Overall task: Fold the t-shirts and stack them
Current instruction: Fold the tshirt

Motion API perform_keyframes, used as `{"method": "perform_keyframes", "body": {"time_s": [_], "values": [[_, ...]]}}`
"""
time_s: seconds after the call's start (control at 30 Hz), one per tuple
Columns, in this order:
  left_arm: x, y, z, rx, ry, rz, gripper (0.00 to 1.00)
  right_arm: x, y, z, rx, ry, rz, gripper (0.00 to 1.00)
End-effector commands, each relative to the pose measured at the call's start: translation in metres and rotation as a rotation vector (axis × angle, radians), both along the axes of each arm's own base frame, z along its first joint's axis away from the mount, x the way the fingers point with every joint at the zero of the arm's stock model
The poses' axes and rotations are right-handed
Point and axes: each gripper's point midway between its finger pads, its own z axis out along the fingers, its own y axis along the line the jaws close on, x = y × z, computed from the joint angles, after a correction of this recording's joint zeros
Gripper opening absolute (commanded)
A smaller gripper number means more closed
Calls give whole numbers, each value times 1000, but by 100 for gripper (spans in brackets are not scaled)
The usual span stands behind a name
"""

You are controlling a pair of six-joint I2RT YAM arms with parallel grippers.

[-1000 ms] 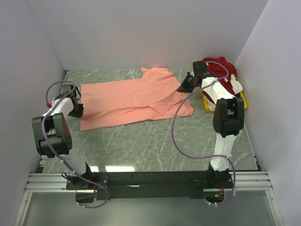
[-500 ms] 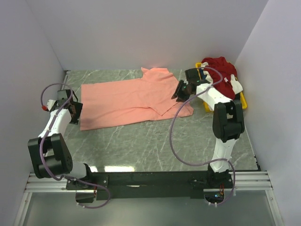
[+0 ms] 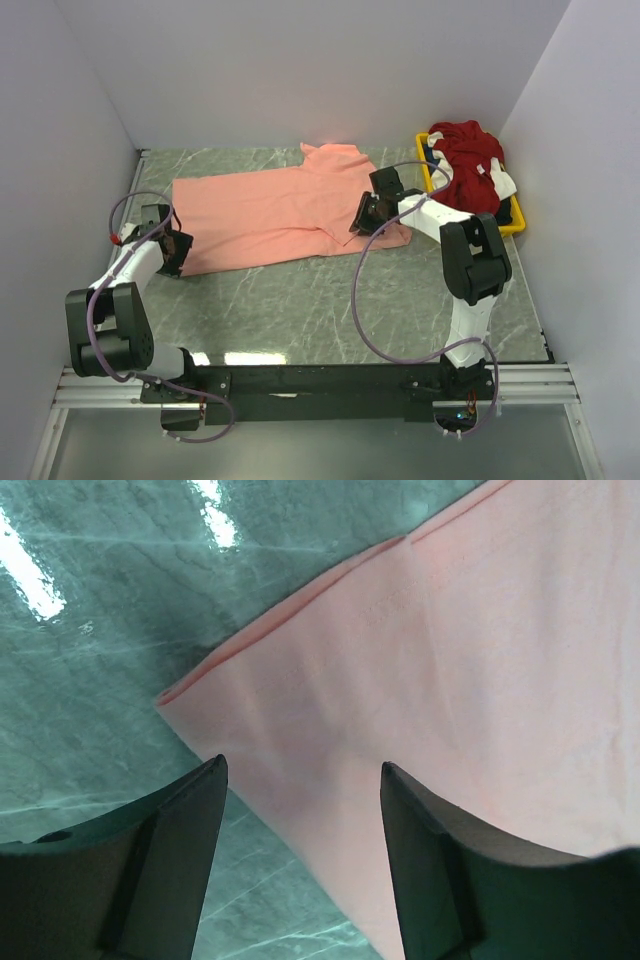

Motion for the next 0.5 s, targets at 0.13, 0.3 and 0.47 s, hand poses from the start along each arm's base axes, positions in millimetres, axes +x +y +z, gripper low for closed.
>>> {"method": "perform_keyframes", "body": {"time_s": [0.13,0.3,0.47], "values": [[2,0,1,13,-28,-20,68,4,-6,-8,-17,-34,-47,38],[2,-1,3,16,-32,-26,68,9,-4,-12,-10,-42,-52,38],[-2,-1,4,17,-31,-31,68,16,0,-7,12,-58,-55,35]]}}
